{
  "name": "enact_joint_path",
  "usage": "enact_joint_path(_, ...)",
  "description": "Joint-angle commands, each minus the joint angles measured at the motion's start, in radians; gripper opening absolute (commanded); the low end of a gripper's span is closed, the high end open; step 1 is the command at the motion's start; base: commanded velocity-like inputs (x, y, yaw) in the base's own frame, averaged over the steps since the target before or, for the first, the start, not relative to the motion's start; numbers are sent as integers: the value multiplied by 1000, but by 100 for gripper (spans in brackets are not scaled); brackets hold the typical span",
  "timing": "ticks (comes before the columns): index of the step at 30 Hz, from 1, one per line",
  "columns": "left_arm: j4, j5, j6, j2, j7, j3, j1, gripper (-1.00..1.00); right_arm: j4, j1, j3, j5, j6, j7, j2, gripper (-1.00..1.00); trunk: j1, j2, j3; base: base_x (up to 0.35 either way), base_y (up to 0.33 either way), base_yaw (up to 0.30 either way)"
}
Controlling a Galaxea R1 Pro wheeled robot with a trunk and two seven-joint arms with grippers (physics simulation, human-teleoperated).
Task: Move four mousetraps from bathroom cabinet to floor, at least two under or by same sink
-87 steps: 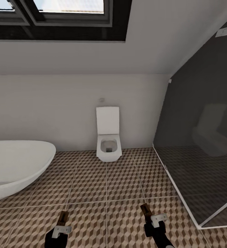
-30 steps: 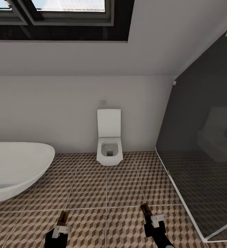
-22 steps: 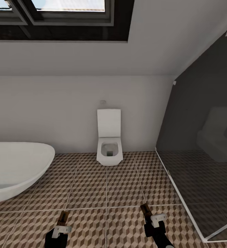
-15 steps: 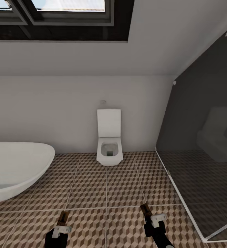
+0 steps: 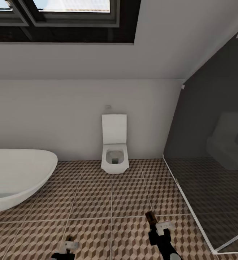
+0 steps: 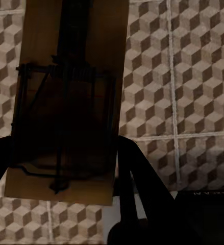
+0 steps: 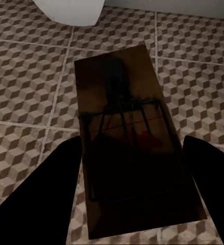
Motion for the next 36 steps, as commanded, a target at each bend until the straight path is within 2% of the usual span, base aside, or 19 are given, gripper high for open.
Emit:
enact_joint_path(1,-41,4,47,2,46,-8,-2,-100,-5,-3,7,-3,35,-22,3,-100,1,-2,-2,0,0,0)
enact_joint_path(2,-61,4,73,2,70,-8,-3,-100,-7,-4,7,-4,55,-28,4,-100,1,-2,-2,0,0,0)
enact_joint_path(4,-153,4,195,2,174,-7,-9,-100,-20,-22,7,-4,130,-41,9,-100,1,-2,-2,0,0,0)
enact_joint_path(5,-178,4,228,2,196,-7,-11,-100,-28,-36,7,-4,154,-45,12,-100,1,-2,-2,0,0,0)
enact_joint_path(6,-250,3,316,3,247,-6,-28,-100,-34,-49,7,-4,169,-47,18,-100,1,-2,-2,0,0,0)
enact_joint_path(7,-287,3,359,3,268,-6,-50,-100,-37,-61,7,-4,180,-49,25,-100,1,-2,-2,0,0,0)
enact_joint_path(10,-335,3,423,3,295,-1,-152,-100,-42,-110,7,-3,213,-51,54,-100,1,-2,-2,0,0,0)
enact_joint_path(12,-347,3,452,-3,303,6,-225,-100,-43,-159,7,-4,266,-52,69,-100,1,-2,-2,0,0,0)
enact_joint_path(15,-352,2,544,-9,308,23,-325,-100,-42,-237,7,-4,334,-53,108,-100,1,-2,-2,0,0,0)
enact_joint_path(20,-342,2,569,-5,309,63,-371,-100,-42,-275,7,-4,383,-55,130,-100,1,-2,-2,0,0,0)
enact_joint_path(23,-278,2,570,-9,304,77,-378,-100,-43,-281,7,-4,397,-67,135,-100,1,-2,-2,0,0,0)
enact_joint_path(27,-209,3,564,-35,298,81,-381,-100,-48,-284,7,-6,432,-102,138,-100,1,-2,-2,0,0,0)
enact_joint_path(36,-245,4,564,-46,275,79,-381,-100,-70,-284,7,-9,456,-114,140,-100,1,-2,-2,0,0,0)
